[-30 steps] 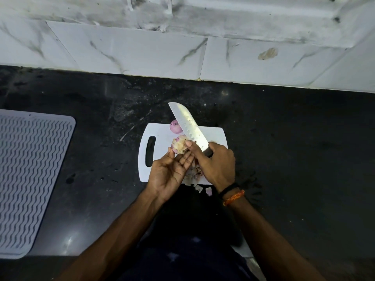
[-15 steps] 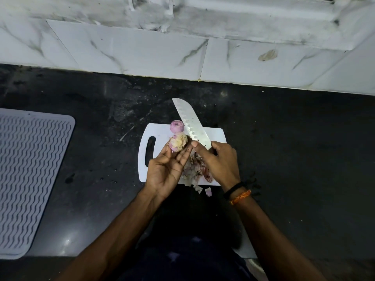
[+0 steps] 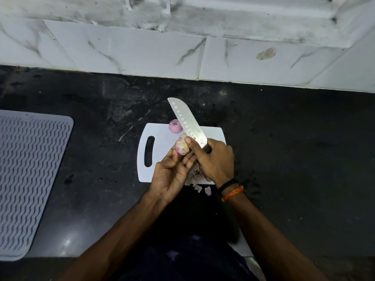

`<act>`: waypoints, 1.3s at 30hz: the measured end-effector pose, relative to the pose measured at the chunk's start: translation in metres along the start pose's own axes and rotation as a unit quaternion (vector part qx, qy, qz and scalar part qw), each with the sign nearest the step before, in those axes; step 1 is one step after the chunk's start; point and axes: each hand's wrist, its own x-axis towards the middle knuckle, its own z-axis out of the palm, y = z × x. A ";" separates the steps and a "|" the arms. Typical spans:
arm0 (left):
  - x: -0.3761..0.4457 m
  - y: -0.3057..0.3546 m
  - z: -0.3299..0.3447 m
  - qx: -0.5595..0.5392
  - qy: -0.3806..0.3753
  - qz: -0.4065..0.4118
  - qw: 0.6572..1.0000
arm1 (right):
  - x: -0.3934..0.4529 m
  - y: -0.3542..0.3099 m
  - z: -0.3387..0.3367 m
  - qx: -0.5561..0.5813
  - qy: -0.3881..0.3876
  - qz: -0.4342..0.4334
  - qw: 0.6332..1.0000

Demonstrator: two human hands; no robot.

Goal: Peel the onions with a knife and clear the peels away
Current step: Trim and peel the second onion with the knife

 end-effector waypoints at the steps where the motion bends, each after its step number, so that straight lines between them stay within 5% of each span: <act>1: 0.000 -0.002 -0.001 0.004 0.001 0.000 1.000 | 0.000 -0.001 0.002 -0.005 0.006 -0.002 1.000; 7: 0.001 0.001 -0.002 0.016 0.047 0.022 0.999 | 0.000 -0.003 0.003 -0.016 -0.036 -0.021 0.999; 10: 0.001 0.005 -0.004 0.033 0.063 0.035 0.997 | -0.004 -0.003 0.000 0.088 -0.102 -0.025 0.991; 13: 0.003 0.007 -0.007 0.006 0.069 0.037 0.997 | -0.002 -0.001 -0.007 0.162 -0.069 0.015 0.984; 25: -0.001 0.008 -0.004 0.005 -0.019 0.001 1.000 | 0.008 0.019 -0.021 0.039 -0.086 0.010 0.995; 39: 0.001 0.016 -0.011 0.103 0.028 0.029 0.994 | 0.017 0.020 -0.030 0.020 -0.094 0.023 0.995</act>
